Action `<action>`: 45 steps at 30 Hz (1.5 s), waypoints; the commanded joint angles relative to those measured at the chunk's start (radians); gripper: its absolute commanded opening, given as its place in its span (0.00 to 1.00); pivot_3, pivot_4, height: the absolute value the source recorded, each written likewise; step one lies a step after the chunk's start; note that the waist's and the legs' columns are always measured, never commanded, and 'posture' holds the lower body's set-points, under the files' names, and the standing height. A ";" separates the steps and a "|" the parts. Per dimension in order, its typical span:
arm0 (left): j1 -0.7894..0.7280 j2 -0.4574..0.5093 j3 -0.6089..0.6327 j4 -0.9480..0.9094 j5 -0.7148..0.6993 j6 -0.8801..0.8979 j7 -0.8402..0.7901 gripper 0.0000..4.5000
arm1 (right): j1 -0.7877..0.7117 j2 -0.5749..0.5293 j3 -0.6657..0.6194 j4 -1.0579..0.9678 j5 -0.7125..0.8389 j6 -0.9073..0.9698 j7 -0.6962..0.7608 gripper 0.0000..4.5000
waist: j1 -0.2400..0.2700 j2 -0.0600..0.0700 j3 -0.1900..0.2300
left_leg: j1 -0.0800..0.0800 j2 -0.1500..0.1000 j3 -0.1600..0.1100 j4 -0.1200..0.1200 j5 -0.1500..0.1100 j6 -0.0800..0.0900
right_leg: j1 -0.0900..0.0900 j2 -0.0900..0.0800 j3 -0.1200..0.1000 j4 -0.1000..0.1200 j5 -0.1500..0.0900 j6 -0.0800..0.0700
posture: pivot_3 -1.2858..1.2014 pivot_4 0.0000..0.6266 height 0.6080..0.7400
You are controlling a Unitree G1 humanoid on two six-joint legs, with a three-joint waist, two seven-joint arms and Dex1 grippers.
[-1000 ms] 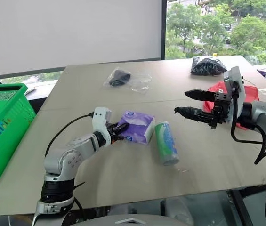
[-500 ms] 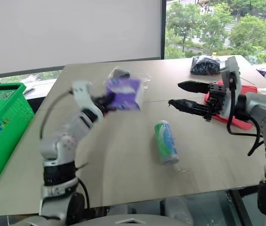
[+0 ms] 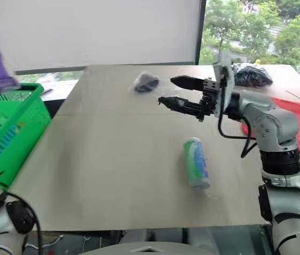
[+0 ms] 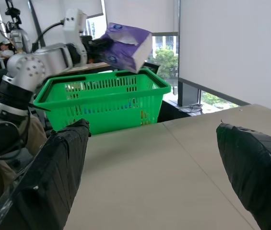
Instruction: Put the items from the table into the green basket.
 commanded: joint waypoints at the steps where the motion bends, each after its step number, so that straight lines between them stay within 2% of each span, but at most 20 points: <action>1: 0.032 0.054 0.083 -0.001 0.023 -0.030 -0.011 0.02 | -0.041 0.023 0.012 0.012 -0.034 -0.065 0.025 1.00 | 0.023 -0.001 0.000 | 0.000 0.000 0.000 0.000 0.000 0.000 | 0.000 0.000 -0.001 0.000 0.000 0.000 | 0.57 0.00 1.00; 3: 0.050 0.055 0.108 0.011 0.023 -0.032 -0.012 0.02 | -0.047 0.035 0.015 0.020 -0.045 -0.078 0.030 1.00 | 0.043 -0.002 -0.001 | -0.001 -0.001 -0.002 0.000 0.000 0.000 | 0.000 -0.002 -0.003 0.000 0.000 0.000 | 0.57 0.00 1.00; 4: 0.055 0.051 0.121 0.022 0.020 -0.039 -0.014 0.19 | -0.048 0.041 0.015 0.021 -0.048 -0.083 0.030 1.00 | 0.048 -0.002 -0.001 | -0.001 -0.001 -0.003 0.000 0.000 0.000 | 0.000 -0.003 -0.004 0.000 0.000 0.000 | 0.57 0.00 1.00; 5: 0.057 0.050 0.126 0.042 0.018 -0.049 -0.019 0.25 | -0.049 0.045 0.015 0.020 -0.050 -0.084 0.030 1.00 | 0.058 -0.003 -0.002 | -0.001 -0.002 -0.004 0.000 0.000 0.000 | 0.000 -0.005 -0.006 0.000 0.000 0.000 | 0.57 0.00 1.00; 10: 0.036 0.048 0.052 0.132 -0.006 -0.108 -0.102 0.75 | -0.037 0.039 0.006 0.010 -0.058 -0.089 0.027 1.00 | 0.071 -0.004 -0.002 | -0.001 -0.003 -0.006 0.000 0.001 -0.002 | 0.002 -0.008 -0.010 0.001 0.000 0.000 | 0.55 0.00 1.00; 15: -0.039 -0.022 -0.041 0.110 -0.084 -0.148 -0.180 0.75 | 0.000 0.003 -0.018 -0.021 -0.062 -0.075 0.008 1.00 | 0.066 -0.006 -0.004 | -0.002 -0.003 -0.008 0.000 0.001 -0.002 | 0.002 -0.008 -0.013 0.000 0.000 -0.001 | 0.54 0.00 1.00; 19: -0.018 -0.136 -0.208 -0.032 -0.220 -0.069 -0.322 0.75 | 0.107 -0.097 -0.003 -0.099 -0.108 -0.030 -0.016 1.00 | 0.063 -0.007 -0.005 | -0.003 -0.003 -0.008 -0.001 0.001 -0.002 | 0.002 -0.009 -0.013 -0.001 0.000 -0.001 | 0.52 0.00 1.00; 21: 0.049 -0.141 -0.315 -0.139 -0.274 -0.063 -0.458 0.75 | 0.163 -0.139 0.012 -0.139 -0.150 0.004 -0.074 1.00 | 0.053 -0.007 -0.006 | -0.004 -0.004 -0.008 0.000 0.001 -0.001 | 0.001 -0.010 -0.013 -0.001 0.000 -0.001 | 0.51 0.00 1.00; 24: 0.162 -0.101 -0.422 -0.304 -0.358 -0.071 -0.649 0.75 | 0.278 -0.206 0.049 -0.276 -0.190 0.127 -0.172 1.00 | 0.020 -0.007 -0.006 | -0.012 -0.003 -0.006 0.000 0.000 -0.001 | -0.009 -0.009 -0.012 -0.001 0.000 -0.001 | 0.51 0.00 1.00; 25: 0.204 -0.058 -0.459 -0.343 -0.352 -0.088 -0.720 0.75 | 0.323 -0.215 0.052 -0.348 -0.190 0.182 -0.222 1.00 | 0.010 -0.007 -0.006 | -0.015 -0.003 -0.004 0.000 0.000 -0.001 | -0.011 -0.009 -0.012 0.001 0.000 -0.001 | 0.51 0.00 1.00; 29: 0.294 0.072 -0.501 -0.385 -0.360 -0.104 -0.898 0.75 | 0.403 -0.170 0.013 -0.529 -0.172 0.422 -0.432 1.00 | -0.043 0.000 -0.005 | -0.013 0.000 0.002 -0.002 0.001 -0.001 | -0.015 -0.007 -0.010 0.005 -0.001 -0.004 | 0.50 0.00 1.00; 33: 0.340 0.138 -0.465 -0.414 -0.465 -0.093 -1.055 0.75 | 0.449 -0.071 -0.018 -0.645 -0.119 0.646 -0.546 1.00 | -0.045 0.002 -0.003 | -0.008 0.000 0.004 0.000 -0.001 0.003 | -0.009 -0.006 -0.007 0.012 -0.002 -0.004 | 0.49 0.00 1.00; 34: 0.347 0.144 -0.456 -0.417 -0.485 -0.095 -1.077 0.75 | 0.454 -0.044 -0.028 -0.655 -0.104 0.698 -0.559 1.00 | -0.045 0.003 -0.001 | 0.002 -0.001 0.004 0.000 -0.001 0.003 | -0.003 -0.005 -0.008 0.012 -0.002 -0.004 | 0.49 0.00 1.00; 35: 0.363 0.159 -0.453 -0.418 -0.490 -0.105 -1.110 0.75 | 0.474 -0.029 -0.028 -0.652 -0.095 0.732 -0.562 1.00 | -0.045 0.003 -0.001 | 0.005 0.000 0.003 0.000 -0.001 0.003 | 0.004 -0.004 -0.008 0.011 -0.003 -0.003 | 0.48 0.00 1.00; 37: 0.391 0.186 -0.452 -0.420 -0.492 -0.112 -1.160 0.75 | 0.498 -0.017 -0.019 -0.634 -0.094 0.787 -0.572 1.00 | -0.045 0.003 -0.001 | 0.010 0.000 0.003 0.001 -0.001 0.003 | 0.007 -0.001 -0.008 0.009 -0.003 -0.003 | 0.48 0.00 1.00; 40: 0.395 0.205 -0.464 -0.424 -0.484 -0.121 -1.178 0.75 | 0.482 0.006 -0.004 -0.586 -0.119 0.891 -0.613 1.00 | -0.047 0.002 -0.002 | 0.010 -0.001 0.004 0.001 -0.001 0.003 | 0.008 0.002 -0.006 0.008 -0.003 -0.002 | 0.48 0.00 1.00; 45: 0.391 0.210 -0.470 -0.452 -0.487 -0.106 -1.158 0.75 | 0.444 -0.014 0.091 -0.528 -0.172 0.903 -0.674 1.00 | -0.059 0.002 -0.002 | 0.011 0.001 0.003 0.001 -0.001 0.003 | 0.009 0.002 -0.006 0.007 -0.003 -0.003 | 0.50 0.00 1.00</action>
